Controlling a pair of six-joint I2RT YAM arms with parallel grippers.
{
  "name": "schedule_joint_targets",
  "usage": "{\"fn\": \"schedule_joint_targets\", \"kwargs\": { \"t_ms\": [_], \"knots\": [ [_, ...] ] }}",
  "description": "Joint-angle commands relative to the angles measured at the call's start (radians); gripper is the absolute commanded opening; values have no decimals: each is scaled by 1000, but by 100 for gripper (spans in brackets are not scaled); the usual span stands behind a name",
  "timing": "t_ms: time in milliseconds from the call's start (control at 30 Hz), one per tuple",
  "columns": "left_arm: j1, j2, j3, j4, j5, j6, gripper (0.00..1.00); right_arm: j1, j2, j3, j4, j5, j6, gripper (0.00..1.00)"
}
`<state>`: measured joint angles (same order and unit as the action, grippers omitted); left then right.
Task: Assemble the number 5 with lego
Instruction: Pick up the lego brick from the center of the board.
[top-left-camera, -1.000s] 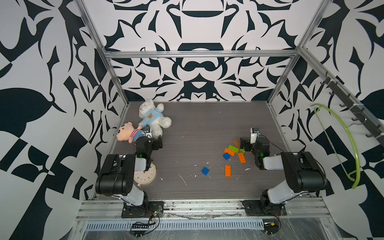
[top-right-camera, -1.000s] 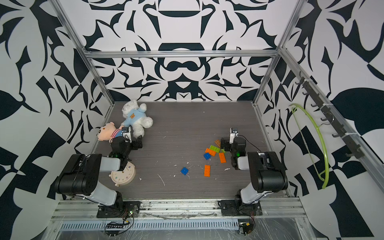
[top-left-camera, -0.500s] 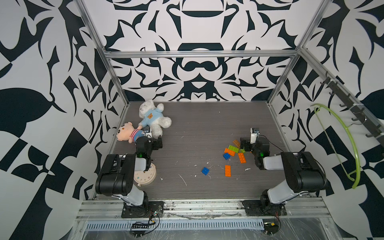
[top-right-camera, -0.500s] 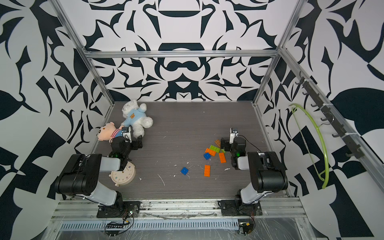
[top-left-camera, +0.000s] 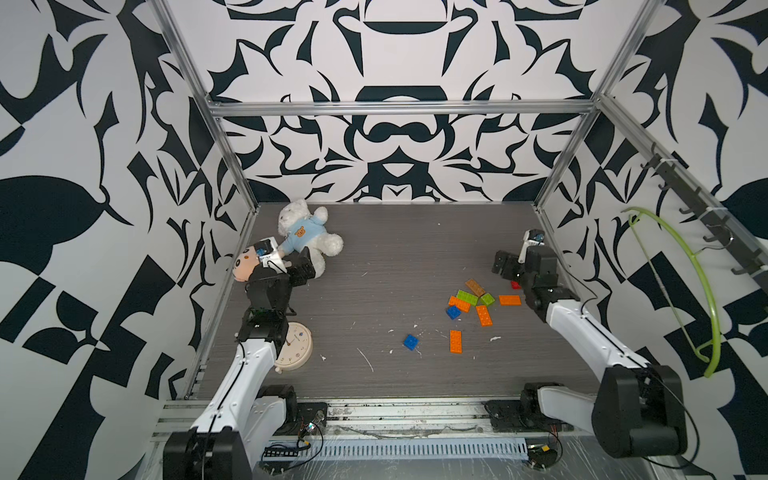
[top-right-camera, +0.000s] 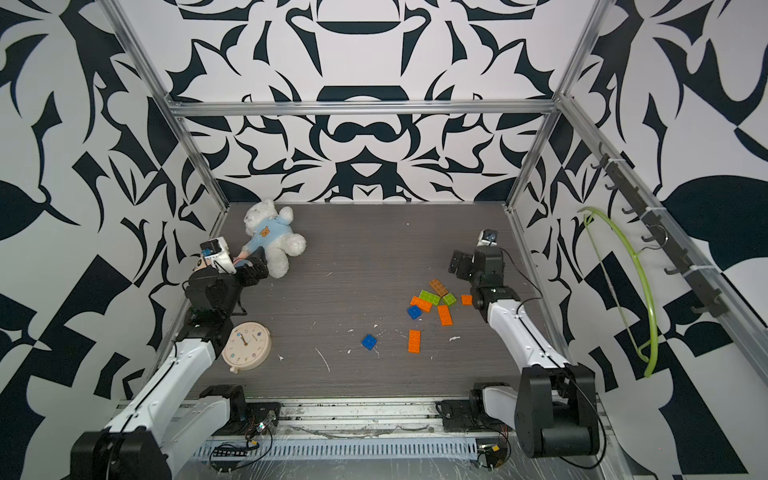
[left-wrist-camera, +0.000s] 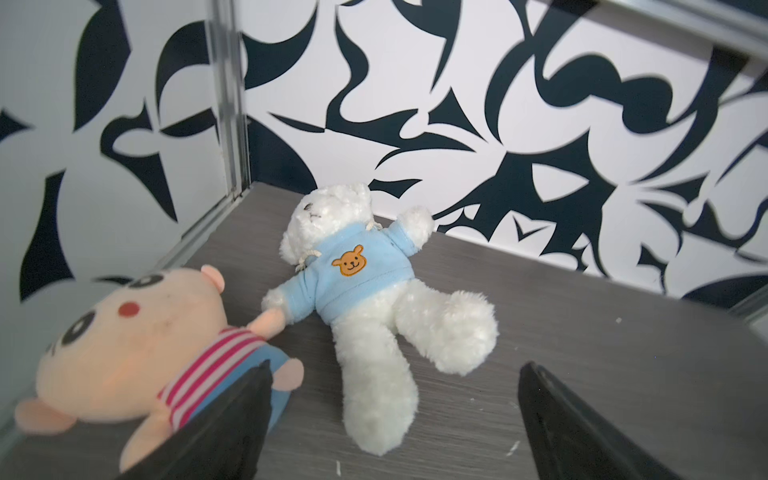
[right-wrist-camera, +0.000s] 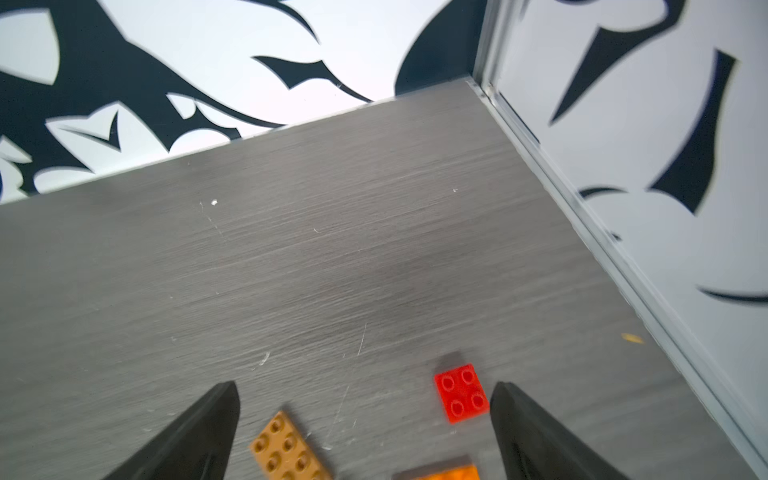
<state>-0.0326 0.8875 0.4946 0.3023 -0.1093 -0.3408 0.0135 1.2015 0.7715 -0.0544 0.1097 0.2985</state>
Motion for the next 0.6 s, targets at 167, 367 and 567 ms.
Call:
{"fn": "schedule_joint_targets", "kwargs": {
  "t_ms": [167,367,567],
  "knots": [
    [-6,22,31,-321,364,-331,99,-1,-77,23,-450,-447,121,86],
    [-249,47,22,-386,286,-357,99,38,-134,-27,-601,-446,120,72],
    [-593,165,90,-504,28,-360,99,277,-140,-57,-676,-329,186,67]
  ]
}}
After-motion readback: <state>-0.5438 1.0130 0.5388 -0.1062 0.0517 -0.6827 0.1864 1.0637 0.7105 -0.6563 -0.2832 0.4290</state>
